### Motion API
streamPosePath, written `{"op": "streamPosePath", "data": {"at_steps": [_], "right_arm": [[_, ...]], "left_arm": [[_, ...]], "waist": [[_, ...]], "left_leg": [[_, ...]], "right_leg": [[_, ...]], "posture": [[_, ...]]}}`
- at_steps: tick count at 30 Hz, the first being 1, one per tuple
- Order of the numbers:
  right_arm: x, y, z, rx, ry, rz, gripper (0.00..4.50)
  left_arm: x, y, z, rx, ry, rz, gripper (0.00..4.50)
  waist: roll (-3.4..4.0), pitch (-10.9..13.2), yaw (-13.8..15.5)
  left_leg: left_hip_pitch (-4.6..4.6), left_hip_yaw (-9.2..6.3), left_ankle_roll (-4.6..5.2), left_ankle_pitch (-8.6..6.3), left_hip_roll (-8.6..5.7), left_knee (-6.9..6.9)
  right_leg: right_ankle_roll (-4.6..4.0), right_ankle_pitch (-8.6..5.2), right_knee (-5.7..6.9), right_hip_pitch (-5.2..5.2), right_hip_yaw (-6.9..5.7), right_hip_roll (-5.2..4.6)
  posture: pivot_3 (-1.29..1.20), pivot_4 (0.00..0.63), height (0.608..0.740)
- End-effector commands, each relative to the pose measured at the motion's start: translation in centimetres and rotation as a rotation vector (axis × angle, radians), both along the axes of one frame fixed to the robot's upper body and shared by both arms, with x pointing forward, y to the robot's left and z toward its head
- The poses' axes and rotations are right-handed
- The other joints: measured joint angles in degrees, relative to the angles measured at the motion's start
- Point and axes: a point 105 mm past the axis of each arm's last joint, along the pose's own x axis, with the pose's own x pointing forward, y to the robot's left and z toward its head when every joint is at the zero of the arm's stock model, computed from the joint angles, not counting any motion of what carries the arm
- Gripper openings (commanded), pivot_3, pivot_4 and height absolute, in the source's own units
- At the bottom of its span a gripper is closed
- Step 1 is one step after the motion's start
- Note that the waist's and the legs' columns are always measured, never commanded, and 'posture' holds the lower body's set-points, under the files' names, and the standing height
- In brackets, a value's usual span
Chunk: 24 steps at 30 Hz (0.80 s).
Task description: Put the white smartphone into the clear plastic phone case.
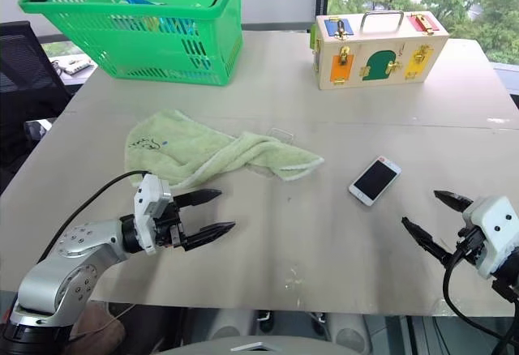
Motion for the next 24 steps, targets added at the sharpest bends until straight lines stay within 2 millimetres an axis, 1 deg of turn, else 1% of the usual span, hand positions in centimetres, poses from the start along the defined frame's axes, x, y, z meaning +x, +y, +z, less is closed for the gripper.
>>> {"op": "streamPosePath", "data": {"at_steps": [1, 3, 5, 6, 8, 10, 11, 13, 16, 19, 21, 24], "right_arm": [[0.4, 0.3, 1.9, 0.034, -0.093, 0.022, 4.42], [0.8, 1.7, 3.0, 0.116, -0.129, 0.081, 4.42], [0.8, 3.0, 3.6, 0.133, -0.127, 0.143, 4.42], [0.5, 3.9, 3.8, 0.128, -0.118, 0.192, 4.42], [-0.4, 5.7, 4.5, 0.129, -0.106, 0.301, 4.42], [-1.2, 7.1, 5.1, 0.130, -0.105, 0.381, 4.42], [-1.4, 7.6, 5.4, 0.131, -0.107, 0.405, 4.42], [-1.8, 8.3, 5.7, 0.132, -0.113, 0.436, 4.42], [-2.1, 8.8, 5.9, 0.134, -0.112, 0.456, 4.42], [-2.1, 8.9, 5.8, 0.133, -0.117, 0.445, 4.42], [-2.2, 9.0, 5.6, 0.126, -0.113, 0.440, 4.42], [-2.4, 8.9, 5.4, 0.118, -0.112, 0.427, 4.42]], "left_arm": [[0.8, -0.2, 1.7, -0.014, -0.074, 0.014, 4.50], [2.2, -0.5, 2.8, -0.036, -0.123, 0.058, 4.50], [3.4, -0.7, 3.8, -0.037, -0.178, 0.094, 4.50], [3.9, -0.9, 4.2, -0.036, -0.194, 0.100, 4.50], [4.9, -1.5, 4.3, 0.006, -0.191, 0.098, 4.50], [6.0, -1.9, 4.3, 0.051, -0.178, 0.109, 4.50], [6.6, -2.2, 4.2, 0.076, -0.175, 0.111, 4.50], [7.7, -2.9, 3.9, 0.135, -0.167, 0.087, 4.50], [9.2, -3.8, 3.5, 0.186, -0.172, 0.051, 4.50], [11.2, -4.7, 2.9, 0.231, -0.160, 0.029, 4.50], [11.9, -5.3, 2.4, 0.286, -0.174, -0.012, 4.50], [13.5, -6.3, 2.4, 0.306, -0.205, -0.010, 4.50]], "waist": [[-0.01, 0.00, 0.00], [-0.02, 0.02, 0.03], [-0.01, 0.03, 0.11], [-0.01, 0.02, 0.15], [0.00, 0.01, 0.19], [-0.01, 0.02, 0.31], [-0.02, 0.02, 0.41], [-0.08, -0.01, 0.55], [-0.10, 0.01, 1.02], [-0.13, 0.02, 1.42], [-0.13, 0.02, 1.44], [-0.15, 0.02, 1.47]], "left_leg": [[0.00, 0.00, 0.00, 0.00, 0.00, 0.00], [0.01, -0.01, -0.02, -0.01, 0.00, 0.02], [0.04, -0.02, -0.10, -0.06, 0.00, 0.04], [0.05, -0.05, -0.13, -0.08, -0.01, 0.07], [0.10, -0.07, -0.08, -0.05, -0.03, 0.07], [0.10, -0.08, 0.07, 0.04, -0.04, 0.07], [0.08, -0.07, 0.13, 0.08, -0.05, 0.07], [0.06, -0.06, 0.14, 0.08, -0.05, 0.08], [0.03, 0.01, 0.14, 0.08, -0.08, 0.08], [0.04, 0.03, 0.14, 0.08, -0.10, 0.09], [0.02, -0.03, 0.15, 0.08, -0.10, 0.14], [0.02, -0.03, 0.15, 0.08, -0.10, 0.14]], "right_leg": [[0.00, 0.00, 0.00, 0.00, 0.00, 0.00], [0.00, 0.00, 0.02, 0.00, -0.01, 0.00], [0.00, 0.01, 0.05, 0.00, 0.00, 0.00], [0.00, 0.02, 0.09, 0.01, -0.01, 0.00], [0.00, 0.02, 0.15, 0.09, 0.00, 0.01], [0.00, 0.02, 0.16, 0.10, 0.00, 0.08], [0.00, 0.02, 0.15, 0.09, 0.01, 0.28], [0.17, 0.11, 0.09, 0.10, 0.07, 0.39], [0.21, 0.12, 0.02, 0.09, 0.11, 0.41], [0.19, 0.12, 0.02, 0.09, 0.12, 0.41], [0.16, 0.10, 0.04, 0.10, 0.06, 0.42], [0.16, 0.10, 0.06, 0.10, 0.08, 0.42]], "posture": [[0.00, 0.150, 0.740], [0.00, 0.150, 0.740], [0.00, 0.150, 0.740], [0.00, 0.150, 0.740], [0.00, 0.150, 0.740], [0.00, 0.150, 0.740], [0.00, 0.150, 0.740], [0.00, 0.150, 0.740], [0.00, 0.150, 0.740], [0.00, 0.150, 0.740], [0.00, 0.150, 0.740], [0.00, 0.150, 0.740]]}}
